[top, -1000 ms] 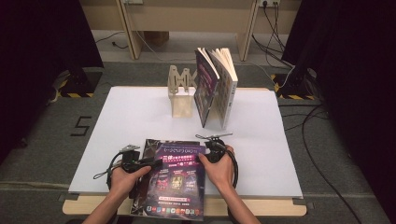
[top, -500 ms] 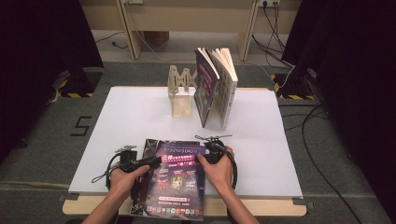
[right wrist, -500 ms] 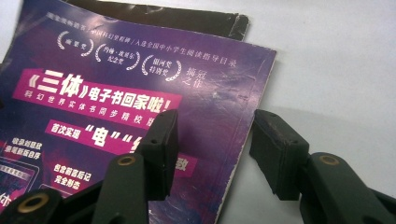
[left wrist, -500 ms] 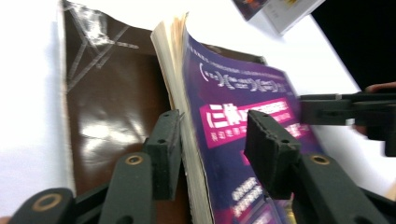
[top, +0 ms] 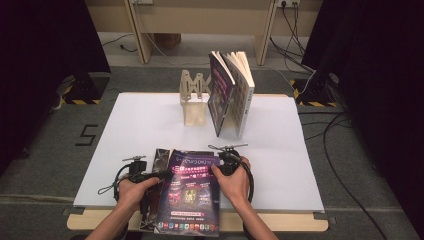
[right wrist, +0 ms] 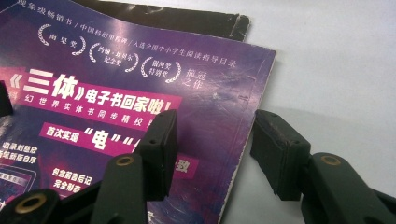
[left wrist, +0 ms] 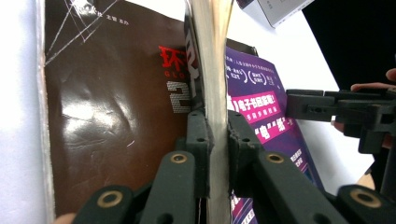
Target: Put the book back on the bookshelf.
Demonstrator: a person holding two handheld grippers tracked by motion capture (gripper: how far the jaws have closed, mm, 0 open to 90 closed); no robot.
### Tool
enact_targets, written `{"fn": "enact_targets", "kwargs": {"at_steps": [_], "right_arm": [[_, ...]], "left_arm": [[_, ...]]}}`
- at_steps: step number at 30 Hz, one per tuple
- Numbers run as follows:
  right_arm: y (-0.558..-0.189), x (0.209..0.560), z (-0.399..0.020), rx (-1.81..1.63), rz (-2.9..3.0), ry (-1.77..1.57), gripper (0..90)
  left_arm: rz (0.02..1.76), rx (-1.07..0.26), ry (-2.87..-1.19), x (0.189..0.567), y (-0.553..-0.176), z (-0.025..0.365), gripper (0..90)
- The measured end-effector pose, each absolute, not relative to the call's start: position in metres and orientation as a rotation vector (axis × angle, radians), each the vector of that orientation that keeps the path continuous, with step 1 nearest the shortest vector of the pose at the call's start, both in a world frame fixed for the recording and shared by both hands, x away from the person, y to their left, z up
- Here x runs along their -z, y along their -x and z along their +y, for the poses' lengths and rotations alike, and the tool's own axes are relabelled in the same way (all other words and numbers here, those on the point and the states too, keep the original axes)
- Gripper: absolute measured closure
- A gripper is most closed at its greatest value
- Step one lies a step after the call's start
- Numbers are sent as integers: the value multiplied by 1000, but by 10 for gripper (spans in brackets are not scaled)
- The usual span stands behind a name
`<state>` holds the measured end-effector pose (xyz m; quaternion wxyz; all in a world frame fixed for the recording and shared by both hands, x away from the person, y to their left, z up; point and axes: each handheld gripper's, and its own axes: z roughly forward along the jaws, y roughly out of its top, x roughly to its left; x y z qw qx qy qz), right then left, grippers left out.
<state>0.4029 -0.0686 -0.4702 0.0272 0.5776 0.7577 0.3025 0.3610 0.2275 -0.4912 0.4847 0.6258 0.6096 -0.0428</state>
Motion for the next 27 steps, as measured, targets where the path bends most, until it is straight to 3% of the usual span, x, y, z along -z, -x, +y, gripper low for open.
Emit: {"fn": "enact_targets", "kwargs": {"at_steps": [12,27], "right_arm": [[-420,468,-73,-912,2368,-1758,496],[-464,460,-73,-928,2346,-1788,495]], "left_arm": [[1506,75,-1434,493,-371,220,826],[1490,37,-1491,493,-373,219,817]]}}
